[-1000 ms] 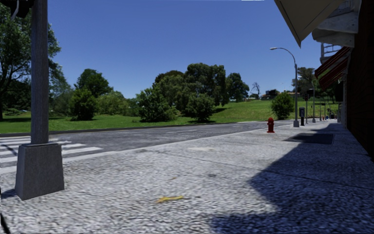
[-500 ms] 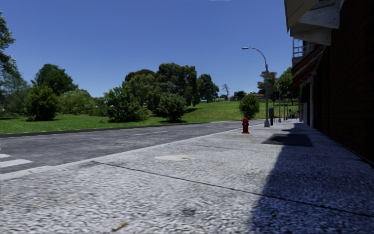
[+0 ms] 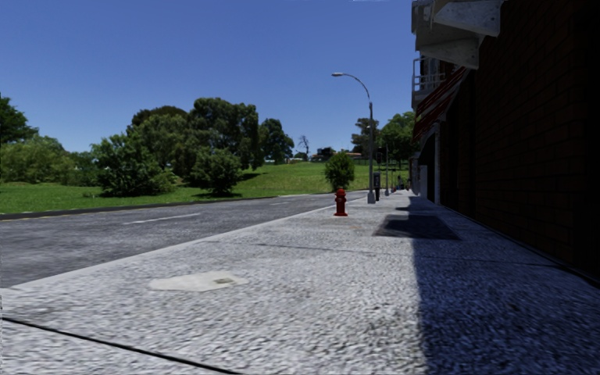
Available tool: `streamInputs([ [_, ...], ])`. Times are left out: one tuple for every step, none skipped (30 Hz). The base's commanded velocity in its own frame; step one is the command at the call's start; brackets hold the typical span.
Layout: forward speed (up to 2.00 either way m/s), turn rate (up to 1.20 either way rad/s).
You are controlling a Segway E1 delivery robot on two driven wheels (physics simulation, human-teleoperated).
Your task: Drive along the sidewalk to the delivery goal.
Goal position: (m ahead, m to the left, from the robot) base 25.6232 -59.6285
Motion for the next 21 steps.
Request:
streamInputs([
  [2.0,-0.52],
  [2.0,-0.52],
  [2.0,-0.52],
  [2.0,-0.52],
  [2.0,-0.52],
  [2.0,-0.52],
  [2.0,-0.52],
  [2.0,-0.52],
  [2.0,-0.52],
  [2.0,-0.52],
  [2.0,-0.52],
  [2.0,-0.52],
  [2.0,-0.52],
  [2.0,-0.52],
  [2.0,-0.52],
  [2.0,-0.52],
  [2.0,-0.52],
  [2.0,-0.52],
  [2.0,-0.52],
  [2.0,-0.52],
  [2.0,-0.52],
])
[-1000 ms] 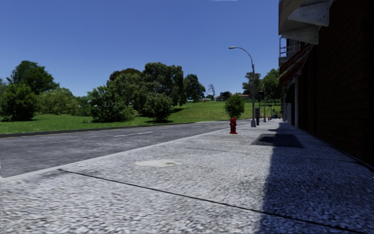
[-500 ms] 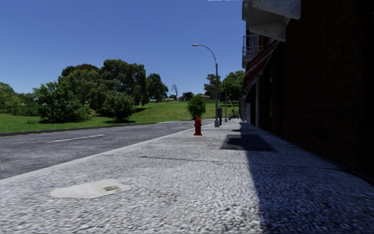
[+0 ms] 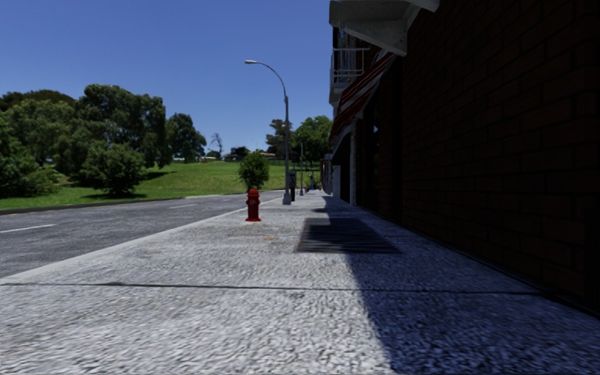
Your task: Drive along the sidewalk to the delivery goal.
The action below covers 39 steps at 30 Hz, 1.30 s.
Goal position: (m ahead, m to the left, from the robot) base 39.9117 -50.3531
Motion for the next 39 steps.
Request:
streamInputs([
  [2.0,-0.52],
  [2.0,-0.52],
  [2.0,-0.52],
  [2.0,-0.46],
  [2.0,-0.01],
  [2.0,0.0],
  [2.0,0.0],
  [2.0,0.0],
  [2.0,0.0],
  [2.0,0.0],
  [2.0,0.0],
  [2.0,0.0],
  [2.0,0.0],
  [2.0,0.0],
  [2.0,0.0],
  [2.0,0.0],
  [2.0,0.0],
  [2.0,0.0],
  [2.0,0.0],
  [2.0,0.0],
  [2.0,0.0],
  [2.0,0.0],
  [2.0,0.0],
  [2.0,0.0],
  [2.0,0.0],
  [2.0,0.0],
  [2.0,0.0],
  [2.0,0.0],
  [2.0,0.0],
  [2.0,0.0],
  [2.0,0.0],
  [2.0,0.0],
  [2.0,0.0],
  [2.0,0.0],
  [2.0,0.0],
  [2.0,0.0],
  [2.0,0.0],
  [2.0,0.0],
  [2.0,0.0],
])
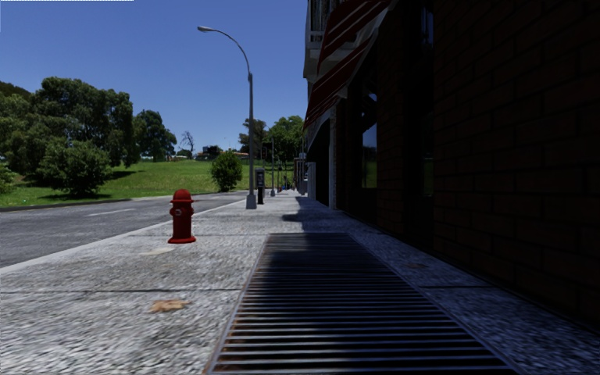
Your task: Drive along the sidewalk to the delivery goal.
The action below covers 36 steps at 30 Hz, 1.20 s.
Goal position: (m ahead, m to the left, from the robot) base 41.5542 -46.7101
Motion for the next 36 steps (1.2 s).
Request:
streamInputs([
  [2.0,0.0],
  [2.0,0.0],
  [2.0,0.0],
  [2.0,0.0],
  [2.0,0.0],
  [2.0,0.0],
  [2.0,0.0],
  [2.0,0.0],
  [2.0,0.0],
  [2.0,0.0],
  [2.0,0.0],
  [2.0,0.0],
  [2.0,0.0],
  [2.0,0.0],
  [2.0,0.0],
  [2.0,0.0],
  [2.0,0.0],
  [2.0,0.0],
  [2.0,0.0],
  [2.0,0.0],
  [2.0,0.0],
  [2.0,0.08],
  [2.0,0.11],
  [2.0,0.12],
  [2.0,0.12],
  [2.0,0.18],
  [2.0,0.27],
  [2.0,0.31],
  [2.0,0.31],
  [2.0,0.33],
  [2.0,0.3],
  [2.0,0.16],
  [2.0,0.01],
  [2.0,0.01],
  [2.0,0.0],
  [2.0,0.0],
])
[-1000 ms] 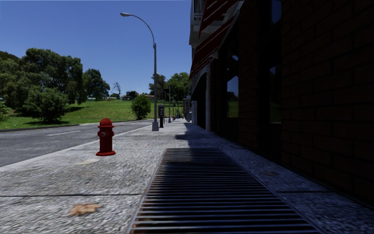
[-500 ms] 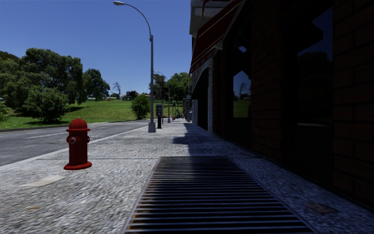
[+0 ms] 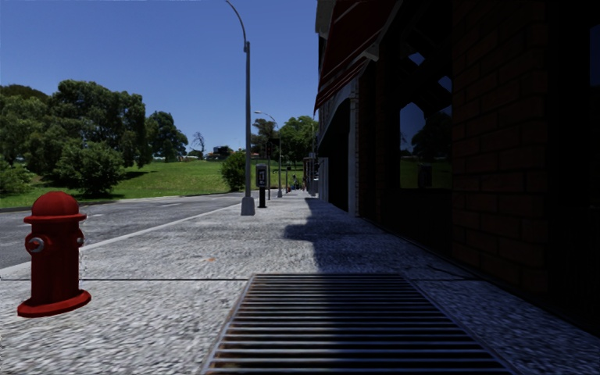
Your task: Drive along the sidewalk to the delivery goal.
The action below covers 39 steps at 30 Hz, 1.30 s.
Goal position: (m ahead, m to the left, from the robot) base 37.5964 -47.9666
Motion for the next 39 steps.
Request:
streamInputs([
  [2.0,0.0],
  [2.0,0.0],
  [2.0,0.0],
  [2.0,0.0],
  [2.0,0.0],
  [2.0,0.0],
  [2.0,0.0],
  [2.0,0.0],
  [2.0,0.0],
  [2.0,0.0],
  [2.0,0.0],
  [2.0,0.0],
  [2.0,0.0],
  [2.0,0.0],
  [2.0,0.0],
  [2.0,0.0],
  [2.0,0.0],
  [2.0,0.0],
  [2.0,0.0],
  [2.0,0.0],
  [2.0,0.0],
  [2.0,0.0],
  [2.0,0.0],
  [2.0,0.0],
  [2.0,0.0],
  [2.0,0.0],
  [2.0,0.0],
  [2.0,0.0],
  [2.0,0.0],
  [2.0,0.0],
  [2.0,0.0],
  [2.0,0.0],
  [2.0,0.0],
  [2.0,0.0],
  [2.0,0.0],
  [2.0,0.0],
  [2.0,0.0],
  [2.0,0.0],
  [2.0,0.0],
])
